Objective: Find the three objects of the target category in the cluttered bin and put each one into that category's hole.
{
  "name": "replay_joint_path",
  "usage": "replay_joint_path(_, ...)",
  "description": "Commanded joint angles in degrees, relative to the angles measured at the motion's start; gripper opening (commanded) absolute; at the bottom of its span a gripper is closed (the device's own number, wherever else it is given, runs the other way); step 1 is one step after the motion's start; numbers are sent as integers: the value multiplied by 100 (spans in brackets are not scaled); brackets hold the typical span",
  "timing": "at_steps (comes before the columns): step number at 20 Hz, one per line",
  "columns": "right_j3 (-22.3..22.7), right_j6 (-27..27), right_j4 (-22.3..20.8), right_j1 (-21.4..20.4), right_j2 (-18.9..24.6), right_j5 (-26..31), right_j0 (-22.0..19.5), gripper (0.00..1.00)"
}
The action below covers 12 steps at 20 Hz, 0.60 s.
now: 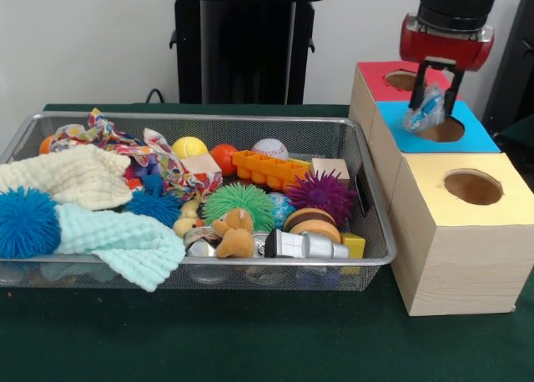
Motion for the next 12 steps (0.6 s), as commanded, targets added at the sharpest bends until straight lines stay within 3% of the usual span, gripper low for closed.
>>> replay_joint_path(1,585,877,-25,384,324,-700,-415,0)
replay_joint_path(9,717,1049,15,444,393,-960,-375,0)
replay_joint_path(12,624,1593,238,471,101,-788,74,0)
